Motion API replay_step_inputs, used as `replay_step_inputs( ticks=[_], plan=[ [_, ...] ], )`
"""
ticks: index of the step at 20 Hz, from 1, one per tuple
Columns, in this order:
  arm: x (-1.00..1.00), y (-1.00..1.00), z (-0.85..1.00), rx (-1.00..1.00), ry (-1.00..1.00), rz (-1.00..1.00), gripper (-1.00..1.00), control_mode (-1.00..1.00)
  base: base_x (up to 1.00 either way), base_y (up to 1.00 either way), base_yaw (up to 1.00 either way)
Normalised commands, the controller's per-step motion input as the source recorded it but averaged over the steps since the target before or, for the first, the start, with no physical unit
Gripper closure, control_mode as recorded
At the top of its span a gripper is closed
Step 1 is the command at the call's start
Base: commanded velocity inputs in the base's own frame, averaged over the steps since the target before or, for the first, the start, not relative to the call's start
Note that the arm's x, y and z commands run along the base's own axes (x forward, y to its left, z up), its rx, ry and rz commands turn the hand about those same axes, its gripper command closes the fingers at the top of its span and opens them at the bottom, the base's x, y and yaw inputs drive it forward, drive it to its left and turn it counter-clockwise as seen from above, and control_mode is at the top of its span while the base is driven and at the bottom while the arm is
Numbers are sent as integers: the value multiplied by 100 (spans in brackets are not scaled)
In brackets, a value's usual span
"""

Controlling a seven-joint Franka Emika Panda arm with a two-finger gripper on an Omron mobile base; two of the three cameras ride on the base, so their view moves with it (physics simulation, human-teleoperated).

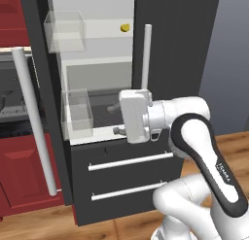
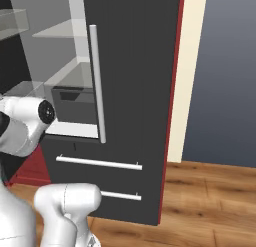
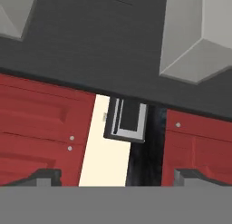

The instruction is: There is a bowl on the dining counter. Grab a lemon wedge from the fridge and place it in the bowl. Then get the liquor bottle and glass cup from the cabinet and place them next to the bowl.

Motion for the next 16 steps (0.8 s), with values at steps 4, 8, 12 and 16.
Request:
replay_step_inputs(
  ticks=[4, 8, 12, 16],
  plan=[
    [-1, -100, 28, -12, 0, -12, -100, -100, 0, 0, 0],
    [4, -100, 23, -17, 0, -9, -100, -100, 0, 0, 0],
    [19, -95, 14, -20, 0, -6, -100, -100, 0, 0, 0],
    [18, -76, 3, -23, -1, -3, -100, -100, 0, 0, 0]
  ],
)
